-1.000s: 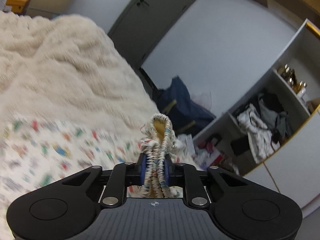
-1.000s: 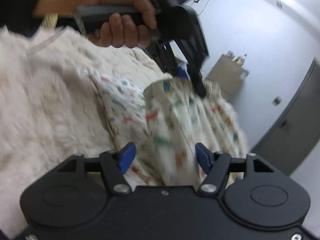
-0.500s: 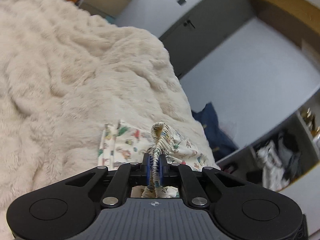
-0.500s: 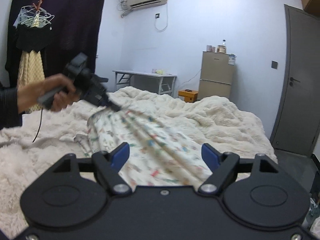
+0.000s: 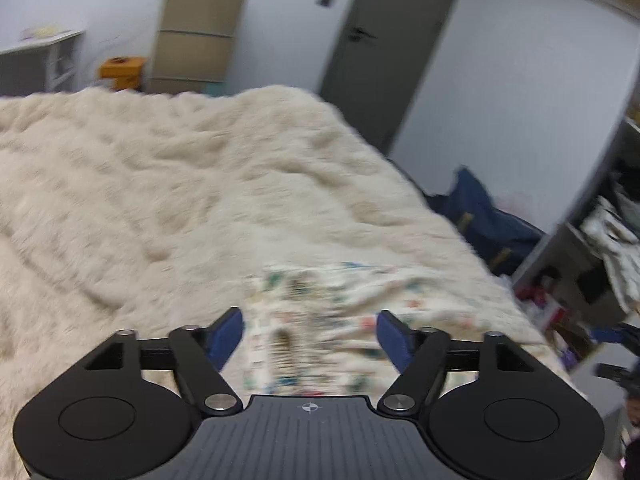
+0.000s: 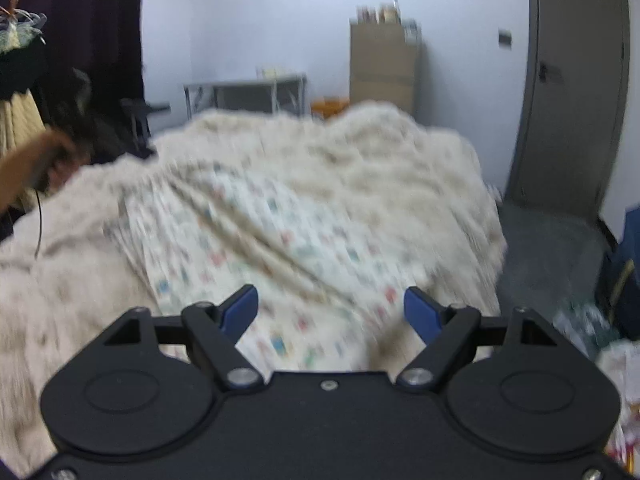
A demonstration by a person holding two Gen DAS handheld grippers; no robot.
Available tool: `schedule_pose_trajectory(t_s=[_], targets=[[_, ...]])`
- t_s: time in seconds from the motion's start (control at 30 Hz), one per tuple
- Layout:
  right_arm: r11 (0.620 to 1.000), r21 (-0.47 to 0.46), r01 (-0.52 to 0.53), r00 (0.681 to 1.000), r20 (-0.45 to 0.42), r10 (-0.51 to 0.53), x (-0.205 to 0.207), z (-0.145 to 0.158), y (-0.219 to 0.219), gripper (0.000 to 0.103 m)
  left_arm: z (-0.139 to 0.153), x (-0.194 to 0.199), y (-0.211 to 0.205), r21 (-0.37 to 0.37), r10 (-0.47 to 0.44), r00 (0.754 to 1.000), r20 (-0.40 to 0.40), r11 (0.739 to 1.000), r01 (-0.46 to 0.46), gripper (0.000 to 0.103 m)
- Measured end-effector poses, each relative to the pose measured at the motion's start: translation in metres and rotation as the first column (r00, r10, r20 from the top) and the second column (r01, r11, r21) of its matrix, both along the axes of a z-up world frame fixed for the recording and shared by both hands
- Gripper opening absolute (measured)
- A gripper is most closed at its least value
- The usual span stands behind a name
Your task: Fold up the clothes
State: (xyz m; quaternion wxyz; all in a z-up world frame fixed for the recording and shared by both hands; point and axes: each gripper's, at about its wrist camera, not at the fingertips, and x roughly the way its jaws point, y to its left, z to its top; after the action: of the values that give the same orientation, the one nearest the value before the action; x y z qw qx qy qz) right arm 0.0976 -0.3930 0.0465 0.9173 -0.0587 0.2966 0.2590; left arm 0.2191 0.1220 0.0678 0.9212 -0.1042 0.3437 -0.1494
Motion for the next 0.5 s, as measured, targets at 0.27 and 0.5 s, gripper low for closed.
schedule_pose_trajectory(t_s=[0.27,0.5], targets=[[0.978,0.203,0.043,0.984,-0.179,-0.006,0.012,-0.032,-0.033,0.072,0.015,0.012,-0.080,0.084,-0.114,0.993,0.014,0.990,0.112,0.079],[0.916,0.389,0.101,0.945,-0.326,0.035,0.027,-0.060,-0.057,0.071,-0.007,0.011,-0.080,0.182,-0.042,0.999,0.010,0.983,0.039,0.079]])
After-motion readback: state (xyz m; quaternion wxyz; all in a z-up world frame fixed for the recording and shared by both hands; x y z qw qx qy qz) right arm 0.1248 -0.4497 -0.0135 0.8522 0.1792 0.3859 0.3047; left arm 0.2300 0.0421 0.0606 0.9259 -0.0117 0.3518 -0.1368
